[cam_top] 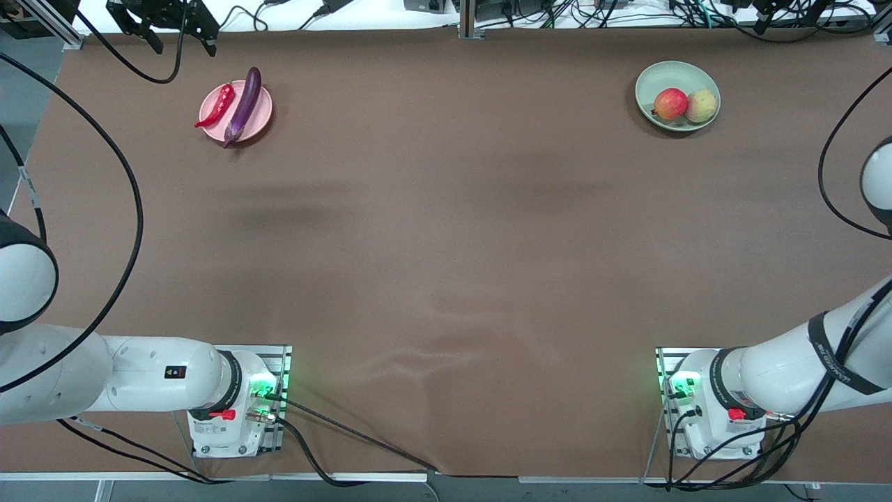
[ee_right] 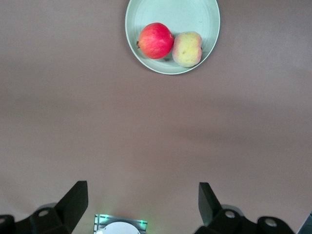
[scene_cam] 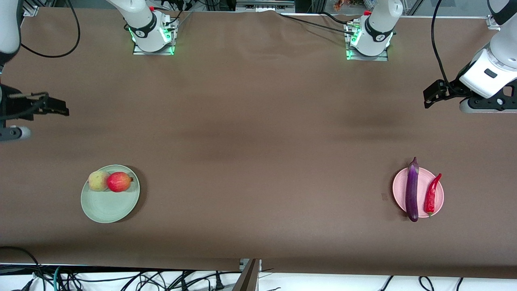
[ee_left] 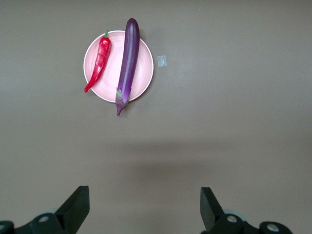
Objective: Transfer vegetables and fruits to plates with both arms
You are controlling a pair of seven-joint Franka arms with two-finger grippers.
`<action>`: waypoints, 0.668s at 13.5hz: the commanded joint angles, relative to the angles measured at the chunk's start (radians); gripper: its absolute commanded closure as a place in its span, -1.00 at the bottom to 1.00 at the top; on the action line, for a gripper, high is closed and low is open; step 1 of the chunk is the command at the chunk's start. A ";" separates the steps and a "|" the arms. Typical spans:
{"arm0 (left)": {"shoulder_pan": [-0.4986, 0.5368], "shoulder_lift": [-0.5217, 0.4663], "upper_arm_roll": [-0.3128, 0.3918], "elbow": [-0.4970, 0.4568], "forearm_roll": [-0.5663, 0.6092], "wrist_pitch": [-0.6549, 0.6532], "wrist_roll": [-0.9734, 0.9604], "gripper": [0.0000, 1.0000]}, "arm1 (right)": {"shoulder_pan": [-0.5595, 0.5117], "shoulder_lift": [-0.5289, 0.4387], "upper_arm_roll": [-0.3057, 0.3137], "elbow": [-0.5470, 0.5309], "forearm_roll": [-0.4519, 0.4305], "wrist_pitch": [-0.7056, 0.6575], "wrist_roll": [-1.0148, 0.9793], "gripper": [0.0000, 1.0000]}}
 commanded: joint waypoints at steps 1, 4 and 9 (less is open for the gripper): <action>-0.005 0.002 0.007 0.014 -0.025 -0.013 0.009 -1.00 | -0.040 -0.126 0.064 -0.117 -0.024 0.004 0.019 -1.00; -0.005 0.002 0.007 0.014 -0.025 -0.013 0.009 -1.00 | -0.055 -0.133 0.083 -0.143 -0.021 0.025 0.021 -1.00; -0.005 0.002 0.007 0.014 -0.027 -0.013 0.009 -1.00 | -0.058 -0.137 0.132 -0.140 -0.019 0.005 0.186 -1.00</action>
